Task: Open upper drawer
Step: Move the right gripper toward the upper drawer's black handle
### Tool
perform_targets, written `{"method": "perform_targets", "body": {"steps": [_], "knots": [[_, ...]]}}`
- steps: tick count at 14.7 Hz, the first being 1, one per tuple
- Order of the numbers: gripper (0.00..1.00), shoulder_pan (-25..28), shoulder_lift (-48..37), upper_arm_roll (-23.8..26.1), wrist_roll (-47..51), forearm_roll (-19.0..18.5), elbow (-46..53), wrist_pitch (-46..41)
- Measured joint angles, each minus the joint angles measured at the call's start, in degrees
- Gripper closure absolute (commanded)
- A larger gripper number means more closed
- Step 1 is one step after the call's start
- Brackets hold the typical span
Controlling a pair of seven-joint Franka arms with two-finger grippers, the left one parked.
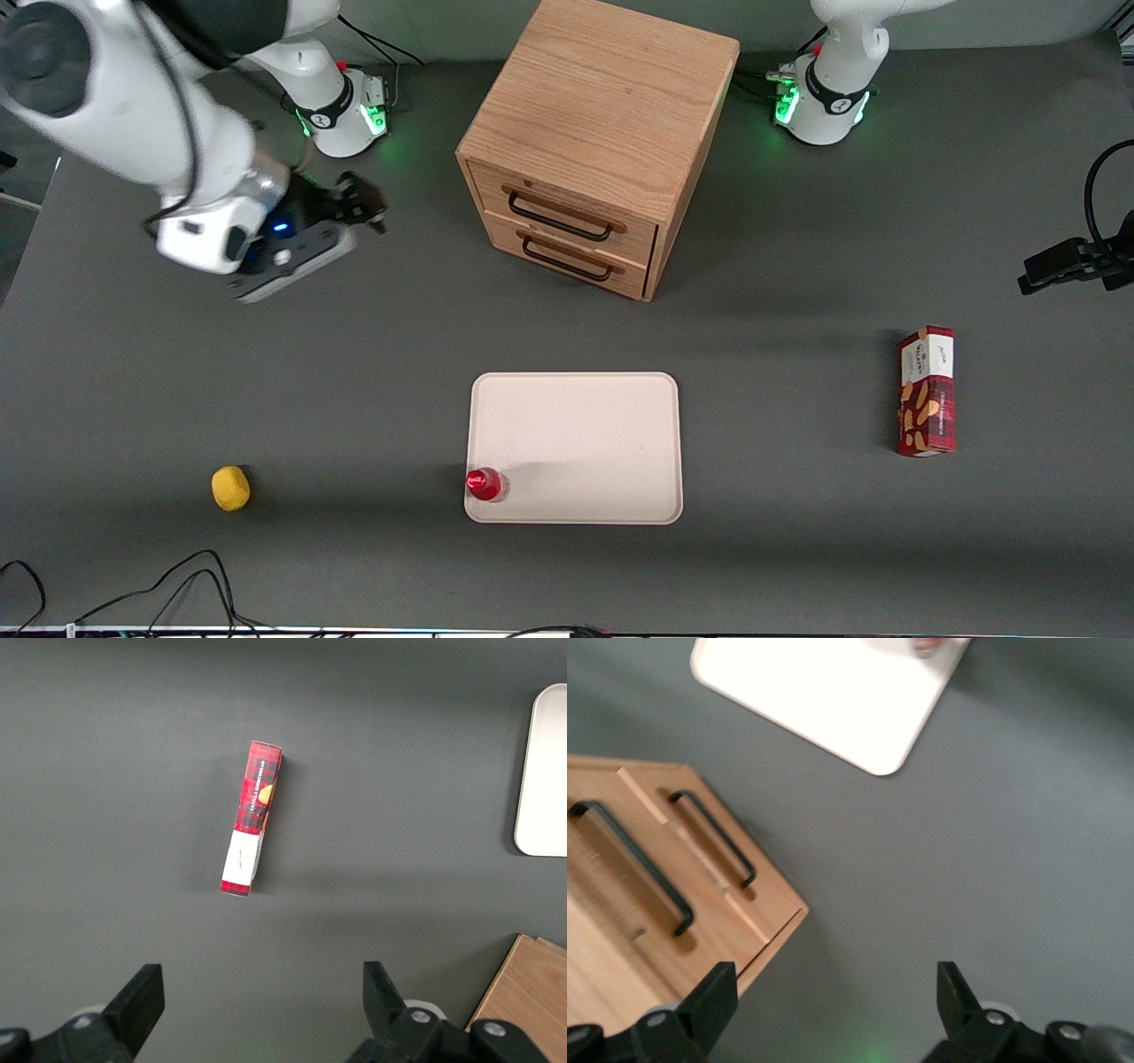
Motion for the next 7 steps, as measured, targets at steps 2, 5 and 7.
{"method": "perform_targets", "body": {"steps": [2,5,7], "knots": [[0.0,2.3,0.8,3.0,-2.0,0.0,0.0,1.1],[0.0,7.0,3.3,5.3,-6.9,-1.9,-0.1,4.9],[0.0,9.7,5.6,5.6,-11.3,-2.6,-0.1,9.5]]}}
